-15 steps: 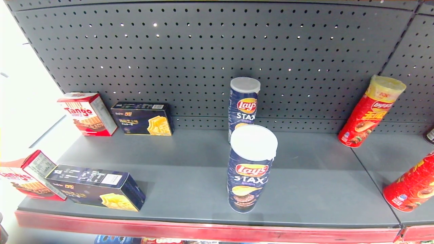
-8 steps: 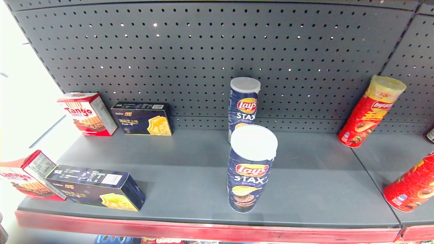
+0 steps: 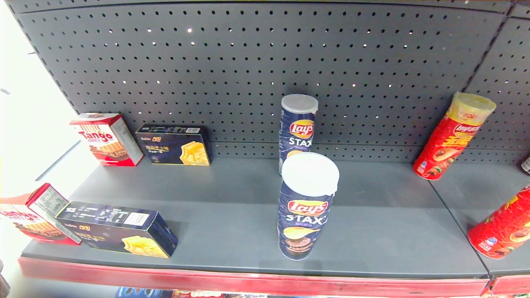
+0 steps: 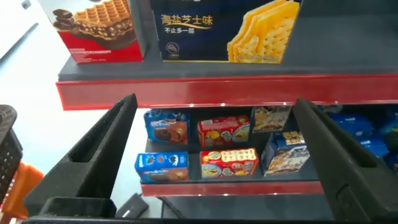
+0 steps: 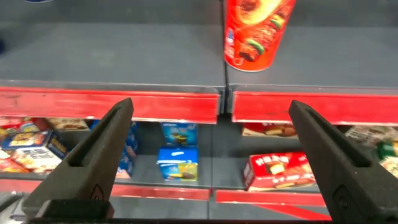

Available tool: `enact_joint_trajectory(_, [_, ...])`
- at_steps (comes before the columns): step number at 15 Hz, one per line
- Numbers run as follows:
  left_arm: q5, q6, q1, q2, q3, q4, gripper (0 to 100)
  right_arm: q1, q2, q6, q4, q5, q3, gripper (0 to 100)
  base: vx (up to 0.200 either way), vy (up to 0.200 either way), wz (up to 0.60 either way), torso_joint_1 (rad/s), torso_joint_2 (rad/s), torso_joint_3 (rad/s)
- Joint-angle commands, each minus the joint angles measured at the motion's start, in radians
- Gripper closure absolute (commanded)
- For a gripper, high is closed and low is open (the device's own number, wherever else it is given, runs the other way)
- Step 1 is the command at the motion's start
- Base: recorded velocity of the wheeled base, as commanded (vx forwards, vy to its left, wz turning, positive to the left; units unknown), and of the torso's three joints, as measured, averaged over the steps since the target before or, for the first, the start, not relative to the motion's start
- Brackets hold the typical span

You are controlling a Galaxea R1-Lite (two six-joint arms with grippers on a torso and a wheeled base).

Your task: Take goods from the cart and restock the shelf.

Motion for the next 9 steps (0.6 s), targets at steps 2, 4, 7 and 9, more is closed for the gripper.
enact_joint_trajectory(2, [0.071,0.026,0.0,-0.002,0.0,0.001,0,0.0,0.001,-0.002,0.0,-0.031,0.0,0,0.0,0.0,0.0,0.0,0.0,0.0])
enact_joint_trajectory(4, [0.09,0.025,0.003,-0.002,0.0,-0.001,0,0.003,-0.002,-0.005,-0.001,-0.033,0.0,0,0.0,0.0,0.0,0.0,0.0,0.0])
enact_joint_trajectory(7, [0.093,0.011,0.002,-0.002,0.0,0.001,0,0.003,-0.004,-0.005,-0.001,-0.031,0.0,0,0.0,0.0,0.0,0.0,0.0,0.0])
enact_joint_trajectory(9, [0.105,-0.009,0.003,-0.002,0.0,-0.001,0,0.003,-0.004,-0.005,-0.001,-0.031,0.0,0,0.0,0.0,0.0,0.0,0.0,0.0])
